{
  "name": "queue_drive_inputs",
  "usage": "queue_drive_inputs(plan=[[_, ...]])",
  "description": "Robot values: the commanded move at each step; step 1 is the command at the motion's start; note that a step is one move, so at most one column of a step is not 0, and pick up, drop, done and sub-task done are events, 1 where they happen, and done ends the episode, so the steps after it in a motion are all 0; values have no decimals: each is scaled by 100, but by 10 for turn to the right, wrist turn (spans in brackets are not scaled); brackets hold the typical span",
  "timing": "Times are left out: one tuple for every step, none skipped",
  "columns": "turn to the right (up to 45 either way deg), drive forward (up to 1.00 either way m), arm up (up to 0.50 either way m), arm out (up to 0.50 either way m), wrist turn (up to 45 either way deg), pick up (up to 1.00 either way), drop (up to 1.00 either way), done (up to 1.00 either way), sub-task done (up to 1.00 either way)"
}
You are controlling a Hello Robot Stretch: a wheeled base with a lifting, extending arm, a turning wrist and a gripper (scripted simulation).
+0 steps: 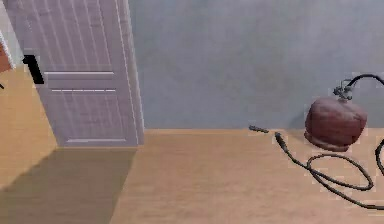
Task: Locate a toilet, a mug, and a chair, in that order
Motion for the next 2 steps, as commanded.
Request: queue_drive_inputs(plan=[[0, 40, 0, 0, 0, 0, 0, 0, 0], [-390, 0, 0, 0, 0, 0, 0, 0, 0]])
